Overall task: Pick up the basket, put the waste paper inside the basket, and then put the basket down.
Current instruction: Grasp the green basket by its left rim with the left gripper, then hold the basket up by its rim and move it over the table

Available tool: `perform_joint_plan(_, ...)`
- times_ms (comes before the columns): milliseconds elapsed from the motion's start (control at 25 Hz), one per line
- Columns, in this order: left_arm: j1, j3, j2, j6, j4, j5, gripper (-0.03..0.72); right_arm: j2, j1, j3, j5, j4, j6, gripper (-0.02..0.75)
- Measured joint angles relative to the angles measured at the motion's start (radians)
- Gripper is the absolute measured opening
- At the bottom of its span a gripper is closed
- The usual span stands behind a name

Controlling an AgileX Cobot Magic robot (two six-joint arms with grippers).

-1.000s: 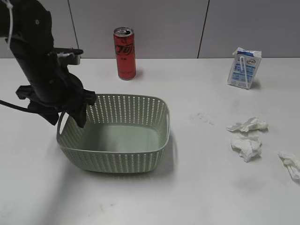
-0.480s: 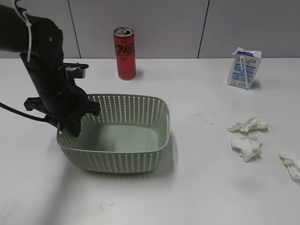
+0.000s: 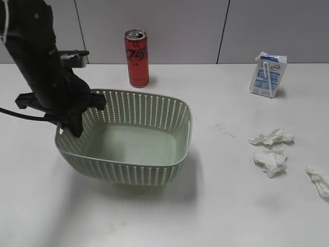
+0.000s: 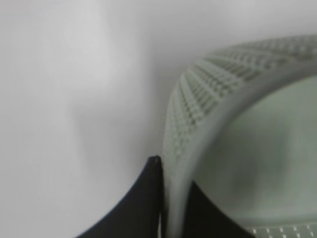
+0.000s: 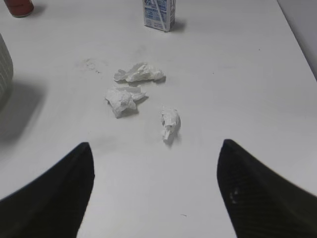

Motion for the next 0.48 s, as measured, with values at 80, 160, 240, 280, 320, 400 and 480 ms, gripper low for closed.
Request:
perform_joint_plan(80,0.0,0.0,-0.046,0.0,-0.001,-0.002,0.006,0.0,0.0,0.0,0.0,0.0,0.007,0.582)
perform_joint_plan(160,0.0,0.0,-0.078,0.0,0.0,-0.002,0.006,0.014,0.0,0.0,-0.003,0.005,0.039,0.582)
perform_joint_plan(240,0.0,0.0,-0.097,0.0,0.002,0.0,0.006,0.076,0.0,-0.006,-0.011,0.022,0.066,0.582)
perform_joint_plan(280,0.0,0.0,-0.1,0.0,0.002,0.002,0.006,0.129,0.0,-0.012,-0.02,0.033,0.074,0.582)
perform_joint_plan(320,0.0,0.0,-0.101,0.0,0.002,0.002,0.006,0.194,0.0,-0.021,-0.027,0.041,0.078,0.582)
perform_joint_plan(400,0.0,0.0,-0.101,0.0,0.002,0.005,0.006,0.333,0.0,-0.044,-0.046,0.052,0.085,0.582)
perform_joint_plan(480,0.0,0.0,-0.101,0.0,0.002,0.007,0.006,0.501,0.0,-0.073,-0.063,0.052,0.088,0.582)
